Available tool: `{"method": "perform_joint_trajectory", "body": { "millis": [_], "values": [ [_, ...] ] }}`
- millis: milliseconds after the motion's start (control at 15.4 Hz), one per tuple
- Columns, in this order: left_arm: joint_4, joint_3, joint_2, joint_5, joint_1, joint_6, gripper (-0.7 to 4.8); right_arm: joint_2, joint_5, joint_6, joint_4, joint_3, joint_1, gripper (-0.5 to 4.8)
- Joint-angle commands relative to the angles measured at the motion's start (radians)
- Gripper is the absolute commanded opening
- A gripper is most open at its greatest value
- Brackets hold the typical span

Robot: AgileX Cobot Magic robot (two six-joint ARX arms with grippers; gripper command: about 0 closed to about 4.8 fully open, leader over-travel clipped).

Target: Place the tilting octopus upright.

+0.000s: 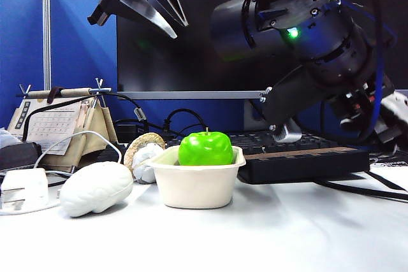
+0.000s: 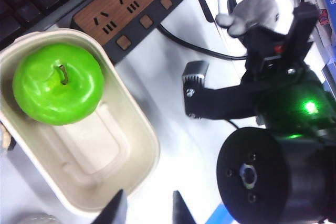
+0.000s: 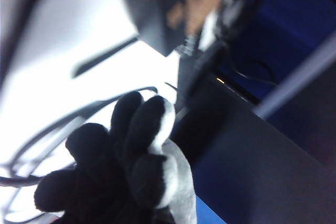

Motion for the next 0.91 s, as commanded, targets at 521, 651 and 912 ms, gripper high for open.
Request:
{"method": "perform_joint_trajectory", "body": {
  "millis": [521, 651, 912],
  "values": [
    [-0.014, 0.003, -0.003, 0.004, 0.0, 0.004, 1.21, 0.003, -0.141, 0.031, 0.027, -0.012, 0.002, -0.06],
    [-0.021, 0.003, -0.003, 0.004, 0.0, 0.004, 1.21, 0.009, -0.14, 0.031, 0.041, -0.047, 0.0, -0.06],
    [-0.021, 0.003, -0.003, 0.004, 0.0, 0.004, 1.21, 0.009, -0.059, 0.03, 0.118, -0.099, -0.005, -0.06]
  ]
}}
